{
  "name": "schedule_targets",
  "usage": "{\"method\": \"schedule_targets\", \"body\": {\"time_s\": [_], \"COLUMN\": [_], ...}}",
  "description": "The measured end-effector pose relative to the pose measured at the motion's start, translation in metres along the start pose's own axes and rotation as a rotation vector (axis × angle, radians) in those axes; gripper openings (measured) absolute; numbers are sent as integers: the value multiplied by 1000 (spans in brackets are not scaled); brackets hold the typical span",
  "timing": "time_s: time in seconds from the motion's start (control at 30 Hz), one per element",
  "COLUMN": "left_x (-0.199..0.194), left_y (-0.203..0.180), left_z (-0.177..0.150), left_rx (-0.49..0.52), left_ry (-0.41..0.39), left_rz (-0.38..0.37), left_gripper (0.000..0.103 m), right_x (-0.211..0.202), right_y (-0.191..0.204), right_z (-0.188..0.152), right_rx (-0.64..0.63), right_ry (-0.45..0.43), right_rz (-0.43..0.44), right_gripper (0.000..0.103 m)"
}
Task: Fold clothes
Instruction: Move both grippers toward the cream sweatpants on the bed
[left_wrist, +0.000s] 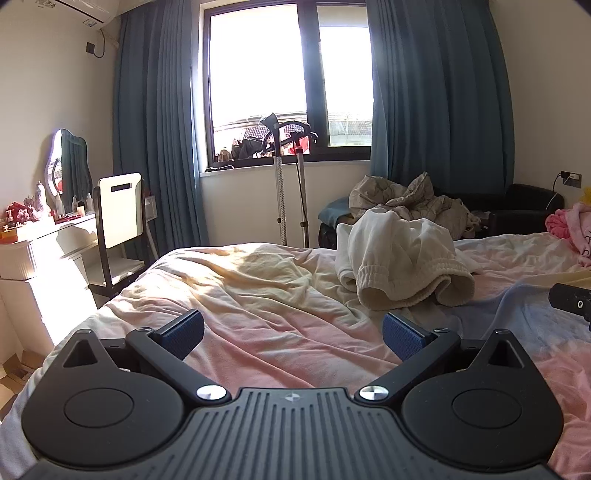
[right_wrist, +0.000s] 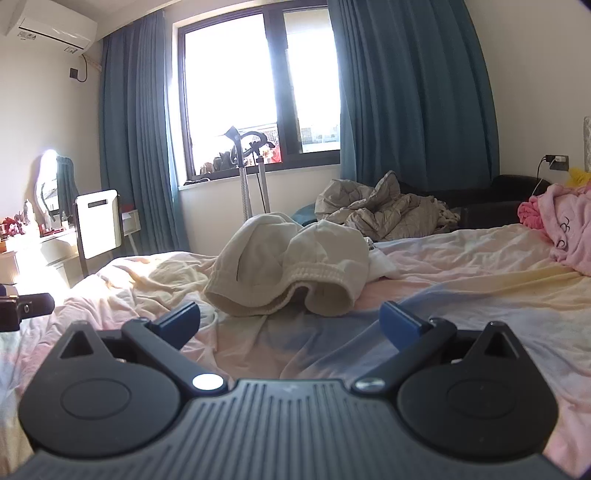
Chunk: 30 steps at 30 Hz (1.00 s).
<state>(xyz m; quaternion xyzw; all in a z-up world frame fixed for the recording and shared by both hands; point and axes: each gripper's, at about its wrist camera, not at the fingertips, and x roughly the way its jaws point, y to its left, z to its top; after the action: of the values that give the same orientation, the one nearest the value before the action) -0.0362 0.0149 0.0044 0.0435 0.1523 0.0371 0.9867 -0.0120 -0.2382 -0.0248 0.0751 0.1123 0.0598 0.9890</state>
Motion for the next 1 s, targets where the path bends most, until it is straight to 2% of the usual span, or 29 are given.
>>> {"method": "schedule_targets", "body": {"time_s": [0.37,0.67,0.77,1.0], "left_x": [-33,-50,-53,-37], "left_y": [8,12,13,-1], "left_z": [8,8,10,10], "left_rx": [-38,-53,-61,14], "left_ry": [-32,-31,-40,-59], "left_rz": [34,60,67,50], "left_gripper": [103,103,103,103], "right_x": [-28,-51,-52,-37], "right_y": [27,36,41,41], "right_z": [15,37,37,42], "right_rx": [-43,-2,-51,-85], "right_ry": [-15,-56,-69,-93], "right_rz": [0,-28,-23,-16], "right_gripper": [103,103,103,103]}}
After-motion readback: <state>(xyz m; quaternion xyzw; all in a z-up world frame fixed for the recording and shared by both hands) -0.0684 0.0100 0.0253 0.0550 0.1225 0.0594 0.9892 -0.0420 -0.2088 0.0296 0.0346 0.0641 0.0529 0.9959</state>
